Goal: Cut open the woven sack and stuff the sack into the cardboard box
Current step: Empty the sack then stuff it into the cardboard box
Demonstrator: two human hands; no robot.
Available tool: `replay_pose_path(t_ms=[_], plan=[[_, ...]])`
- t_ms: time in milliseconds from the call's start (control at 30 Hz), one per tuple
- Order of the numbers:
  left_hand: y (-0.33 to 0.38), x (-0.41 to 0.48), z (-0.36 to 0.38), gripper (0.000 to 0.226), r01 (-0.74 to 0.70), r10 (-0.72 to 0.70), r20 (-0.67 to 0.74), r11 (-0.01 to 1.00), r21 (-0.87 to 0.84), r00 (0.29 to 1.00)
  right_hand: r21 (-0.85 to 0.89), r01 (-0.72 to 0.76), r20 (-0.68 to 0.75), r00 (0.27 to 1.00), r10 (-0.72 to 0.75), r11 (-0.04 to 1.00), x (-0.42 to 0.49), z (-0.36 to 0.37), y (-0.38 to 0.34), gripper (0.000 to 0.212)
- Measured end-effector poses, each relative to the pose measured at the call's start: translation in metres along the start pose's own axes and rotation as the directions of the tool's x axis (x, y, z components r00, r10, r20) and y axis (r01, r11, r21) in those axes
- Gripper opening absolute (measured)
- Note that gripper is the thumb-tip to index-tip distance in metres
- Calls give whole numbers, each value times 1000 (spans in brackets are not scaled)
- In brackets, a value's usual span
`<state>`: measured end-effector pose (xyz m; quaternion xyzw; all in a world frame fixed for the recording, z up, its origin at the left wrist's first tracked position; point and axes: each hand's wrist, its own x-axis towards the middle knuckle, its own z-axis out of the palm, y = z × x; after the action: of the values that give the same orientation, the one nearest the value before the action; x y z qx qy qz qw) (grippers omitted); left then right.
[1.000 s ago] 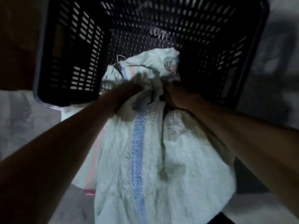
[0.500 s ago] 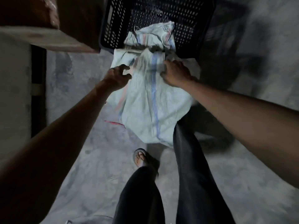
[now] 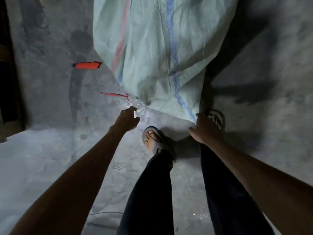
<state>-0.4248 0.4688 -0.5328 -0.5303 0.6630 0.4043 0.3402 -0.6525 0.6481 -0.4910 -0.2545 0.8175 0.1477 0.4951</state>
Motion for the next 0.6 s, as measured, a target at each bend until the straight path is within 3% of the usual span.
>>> replay_pose_path(t_ms=[133,200,267,300,400,467,533,600], plan=[[-41,86,41,56,58,-65,-136,997,-55,989,81,-4,-91,996,12,997,68,63,4,102],[-53,131,53,59,72,-128,-224,968,-240,966,107,-41,-86,995,50,993,106,88,-5,130],[-54,167,58,61,40,-174,-202,842,-537,964,102,-91,-128,986,104,991,140,108,-17,140],[-49,178,58,57,1,-158,-178,751,-660,971,105,-88,-183,977,106,991,154,116,-22,132],[-37,202,55,35,-202,-17,-246,518,-832,969,132,64,-385,923,-9,989,180,121,-39,64],[-27,203,50,24,-297,-32,-366,524,-799,930,293,168,-432,901,-26,941,184,114,-51,39],[-19,200,45,33,-362,-6,-423,509,-781,906,470,244,-448,894,-9,848,175,97,-56,38],[-14,187,36,36,-481,103,-556,645,-594,825,549,281,-449,893,-6,787,158,77,-54,44]])
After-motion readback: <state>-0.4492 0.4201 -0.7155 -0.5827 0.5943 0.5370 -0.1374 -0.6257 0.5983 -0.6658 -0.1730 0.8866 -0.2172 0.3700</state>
